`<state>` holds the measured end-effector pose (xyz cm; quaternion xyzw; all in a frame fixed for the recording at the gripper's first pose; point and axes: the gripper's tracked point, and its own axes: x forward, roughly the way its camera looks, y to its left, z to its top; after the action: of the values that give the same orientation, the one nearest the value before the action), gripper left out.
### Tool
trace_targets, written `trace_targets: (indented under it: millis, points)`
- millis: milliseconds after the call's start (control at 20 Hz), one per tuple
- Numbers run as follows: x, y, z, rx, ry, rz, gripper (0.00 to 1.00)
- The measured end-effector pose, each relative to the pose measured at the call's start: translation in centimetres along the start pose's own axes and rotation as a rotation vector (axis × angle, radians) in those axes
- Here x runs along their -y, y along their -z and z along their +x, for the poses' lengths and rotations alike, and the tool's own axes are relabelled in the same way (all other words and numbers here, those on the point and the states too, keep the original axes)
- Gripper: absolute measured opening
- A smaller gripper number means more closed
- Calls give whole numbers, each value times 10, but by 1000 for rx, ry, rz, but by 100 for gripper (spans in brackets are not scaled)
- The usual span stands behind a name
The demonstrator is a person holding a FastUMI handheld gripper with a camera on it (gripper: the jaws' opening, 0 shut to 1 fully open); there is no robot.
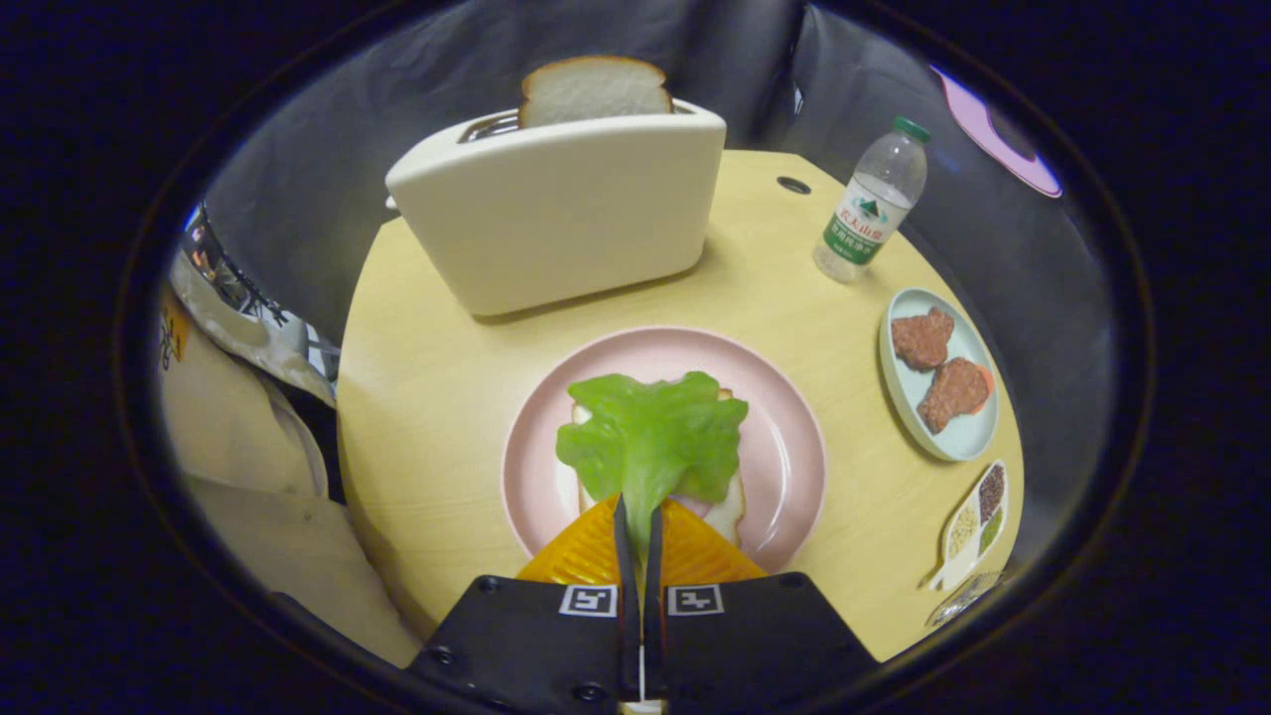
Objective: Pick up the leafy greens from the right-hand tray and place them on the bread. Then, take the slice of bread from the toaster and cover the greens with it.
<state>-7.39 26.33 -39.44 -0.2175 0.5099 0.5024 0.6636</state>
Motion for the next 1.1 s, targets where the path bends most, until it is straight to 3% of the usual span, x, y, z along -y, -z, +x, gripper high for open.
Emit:
trace_targets:
  millis: [200, 400, 600, 800, 1100]
  points:
    - [11, 10, 6, -23, 36, 15, 5]
    - [21, 18, 7, -30, 75, 6, 15]
    - [32, 17, -2, 40, 136, -3, 59]
    - [30, 14, -15, 103, 129, 22, 100]
    - [24, -35, -58, 162, 196, 180, 99]
